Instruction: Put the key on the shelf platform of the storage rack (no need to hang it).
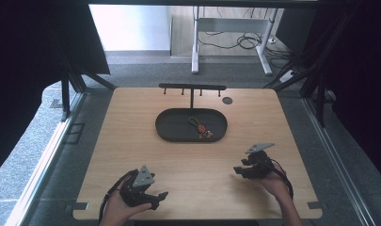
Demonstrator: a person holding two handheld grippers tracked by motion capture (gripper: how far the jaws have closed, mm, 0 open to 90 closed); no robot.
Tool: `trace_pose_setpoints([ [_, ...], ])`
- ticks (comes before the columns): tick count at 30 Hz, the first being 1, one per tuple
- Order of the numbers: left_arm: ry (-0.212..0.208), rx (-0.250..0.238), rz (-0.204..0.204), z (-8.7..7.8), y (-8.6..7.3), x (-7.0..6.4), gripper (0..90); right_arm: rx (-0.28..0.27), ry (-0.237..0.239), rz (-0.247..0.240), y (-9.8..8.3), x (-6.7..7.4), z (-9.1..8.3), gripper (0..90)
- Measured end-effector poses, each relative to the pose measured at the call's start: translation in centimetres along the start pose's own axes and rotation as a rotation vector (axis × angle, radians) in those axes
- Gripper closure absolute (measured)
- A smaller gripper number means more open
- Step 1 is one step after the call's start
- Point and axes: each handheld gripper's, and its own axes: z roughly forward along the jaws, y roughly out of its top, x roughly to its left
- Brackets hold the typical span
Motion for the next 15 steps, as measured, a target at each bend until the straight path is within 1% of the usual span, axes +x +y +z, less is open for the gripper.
trace_pose_setpoints([
  [2, -0.001, 0.0, 0.002, 0.01, 0.02, -0.09, 22.4, 0.007, -0.013, 0.002, -0.33, -0.14, -0.01, 48.0],
  [5, -0.001, 0.0, 0.007, 0.03, 0.11, -0.22, 22.4, -0.016, -0.02, 0.011, -0.41, -0.21, -0.32, 47.1],
  [8, 0.0, 0.003, 0.011, 0.1, 0.18, -0.38, 22.4, -0.038, -0.028, 0.005, -0.38, 0.02, -0.55, 45.9],
  [10, 0.001, 0.003, 0.014, 0.04, 0.25, -0.5, 22.3, -0.044, -0.029, 0.002, -0.47, 0.19, -0.64, 44.6],
  [12, 0.003, -0.001, 0.012, -0.12, 0.28, -0.52, 22.3, -0.057, -0.032, 0.001, -0.64, 0.1, -0.69, 44.4],
  [15, 0.011, -0.005, 0.0, -0.28, 0.18, -0.29, 22.3, -0.056, -0.048, 0.014, -1.04, -0.18, -0.74, 43.1],
])
